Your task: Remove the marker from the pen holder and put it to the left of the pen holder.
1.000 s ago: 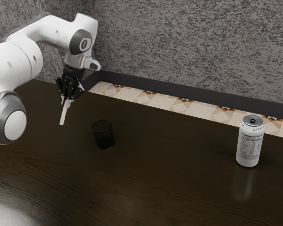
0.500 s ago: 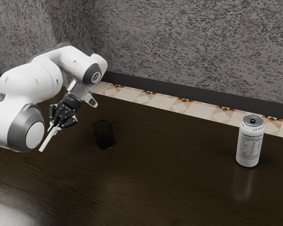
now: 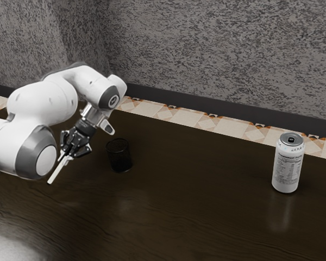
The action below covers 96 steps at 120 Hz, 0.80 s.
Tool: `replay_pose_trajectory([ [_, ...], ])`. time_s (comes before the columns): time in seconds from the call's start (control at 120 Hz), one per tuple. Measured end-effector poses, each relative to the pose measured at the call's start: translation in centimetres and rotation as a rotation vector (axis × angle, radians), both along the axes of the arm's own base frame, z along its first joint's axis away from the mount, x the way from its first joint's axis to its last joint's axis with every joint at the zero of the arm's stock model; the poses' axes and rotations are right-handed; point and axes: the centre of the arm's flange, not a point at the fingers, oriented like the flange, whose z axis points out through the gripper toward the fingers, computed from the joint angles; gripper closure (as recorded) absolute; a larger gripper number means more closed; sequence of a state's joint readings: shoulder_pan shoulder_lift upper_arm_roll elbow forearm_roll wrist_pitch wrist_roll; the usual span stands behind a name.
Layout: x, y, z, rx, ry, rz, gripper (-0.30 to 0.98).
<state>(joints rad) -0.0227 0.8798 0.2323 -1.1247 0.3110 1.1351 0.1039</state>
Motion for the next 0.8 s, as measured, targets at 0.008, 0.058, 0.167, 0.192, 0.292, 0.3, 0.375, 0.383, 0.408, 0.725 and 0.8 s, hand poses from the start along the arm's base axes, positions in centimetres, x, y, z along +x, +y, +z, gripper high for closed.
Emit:
replay_pose_trajectory([
  [0.008,0.0,0.0,0.0,0.000,0.000,0.000,0.76],
  [0.058,0.0,0.1,-0.2,0.001,0.000,0.002,0.76],
  [0.167,0.0,0.3,-0.5,0.002,0.000,0.004,0.72],
  [0.192,0.0,0.2,-0.6,0.001,0.001,0.006,0.66],
  [0.292,-0.1,0.1,-0.8,-0.002,0.002,0.010,0.44],
  [0.3,-0.1,0.2,-0.8,-0.002,0.002,0.010,0.42],
  [0.375,-0.1,0.2,-0.9,-0.001,0.002,0.014,0.29],
  [0.383,-0.1,0.2,-0.9,-0.001,0.002,0.014,0.28],
  [0.408,-0.1,0.2,-0.9,0.000,0.001,0.015,0.25],
  [0.725,0.2,0.0,2.9,-0.002,-0.060,0.022,0.06],
  [0.8,-0.1,-0.3,4.8,-0.023,-0.095,0.022,0.04],
])
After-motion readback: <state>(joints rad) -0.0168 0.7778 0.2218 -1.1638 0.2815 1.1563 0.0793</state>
